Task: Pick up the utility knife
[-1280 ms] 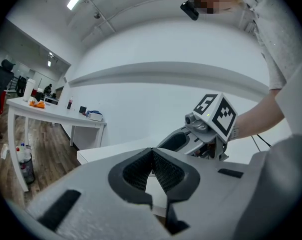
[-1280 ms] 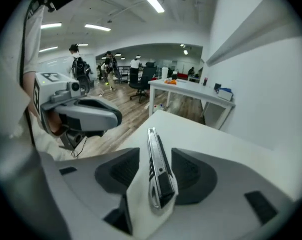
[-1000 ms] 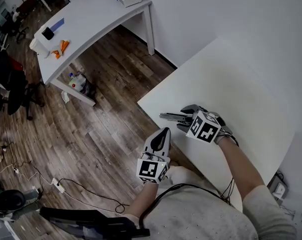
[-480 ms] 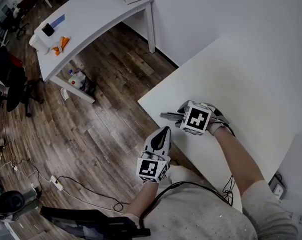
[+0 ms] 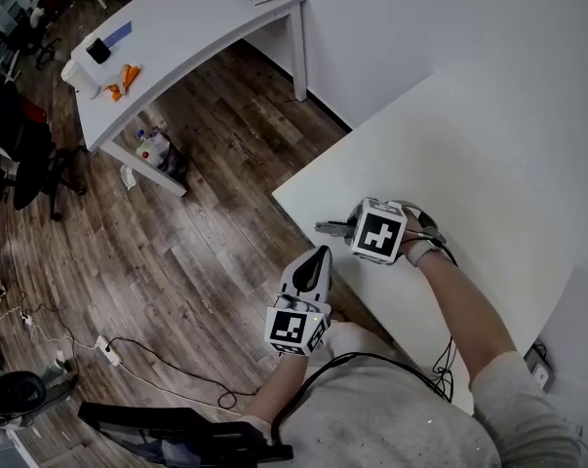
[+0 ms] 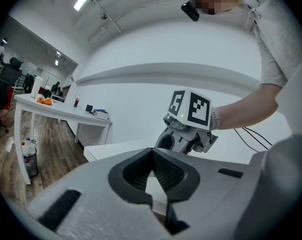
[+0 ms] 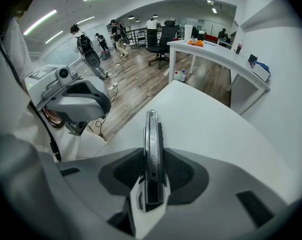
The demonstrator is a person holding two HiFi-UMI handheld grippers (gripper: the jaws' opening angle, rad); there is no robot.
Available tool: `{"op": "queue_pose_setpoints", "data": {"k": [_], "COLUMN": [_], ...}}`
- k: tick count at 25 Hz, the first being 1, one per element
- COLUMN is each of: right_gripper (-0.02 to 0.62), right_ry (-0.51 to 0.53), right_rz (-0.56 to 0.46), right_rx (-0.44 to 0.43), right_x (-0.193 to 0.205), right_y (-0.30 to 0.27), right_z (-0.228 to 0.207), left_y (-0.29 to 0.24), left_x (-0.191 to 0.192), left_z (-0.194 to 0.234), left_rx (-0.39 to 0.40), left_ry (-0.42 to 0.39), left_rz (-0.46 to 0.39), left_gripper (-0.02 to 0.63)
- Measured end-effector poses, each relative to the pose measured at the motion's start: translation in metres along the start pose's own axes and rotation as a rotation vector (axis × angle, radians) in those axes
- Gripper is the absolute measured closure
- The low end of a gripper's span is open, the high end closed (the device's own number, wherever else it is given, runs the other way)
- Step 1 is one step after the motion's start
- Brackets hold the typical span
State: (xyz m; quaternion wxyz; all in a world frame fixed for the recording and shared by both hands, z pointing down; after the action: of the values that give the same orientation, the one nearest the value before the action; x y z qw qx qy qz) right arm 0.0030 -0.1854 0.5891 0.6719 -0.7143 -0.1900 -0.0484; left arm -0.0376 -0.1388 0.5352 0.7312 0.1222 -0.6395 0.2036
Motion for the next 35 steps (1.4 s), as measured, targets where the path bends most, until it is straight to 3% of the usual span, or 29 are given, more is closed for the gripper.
{"op": "queue_pose_setpoints", "data": {"k": [11, 24, 35], "right_gripper": [0.465, 0.465, 0.465], "right_ry": [-0.154, -0.528, -0.657], "right_rz": [-0.208, -0.546, -0.797], "right_rx": [0.079, 0.072, 0.106], "right_x": [0.003, 0.020, 0.019], "right_y": [0.014, 0.055, 0.116], "right_z": [-0.001, 0.010, 0.041], "left_y": [-0.001, 0.002, 0.008], "left_x": [-0.002, -0.020, -0.060], "left_z": [0.003, -0.006, -0.035], "left_rx": [0.010, 0.039, 0.083], "left_ry": [-0.006, -0.026, -0.040], "left_rz": [0.000, -0.025, -0.053], "left_gripper": [0.600, 0.600, 0.600]}}
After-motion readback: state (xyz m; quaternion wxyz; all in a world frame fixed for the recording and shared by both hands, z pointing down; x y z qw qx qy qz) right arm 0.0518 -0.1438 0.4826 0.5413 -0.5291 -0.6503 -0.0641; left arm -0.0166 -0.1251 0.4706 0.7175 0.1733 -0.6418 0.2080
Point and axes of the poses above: the fingertips, and each gripper's own axes: y backward along the fingers, z to its left, x out of its underside, the point moved 1 cm from there along y, backward along the fingers, and after that the axes turned 6 degrees about -y, right-handed, at the moved point
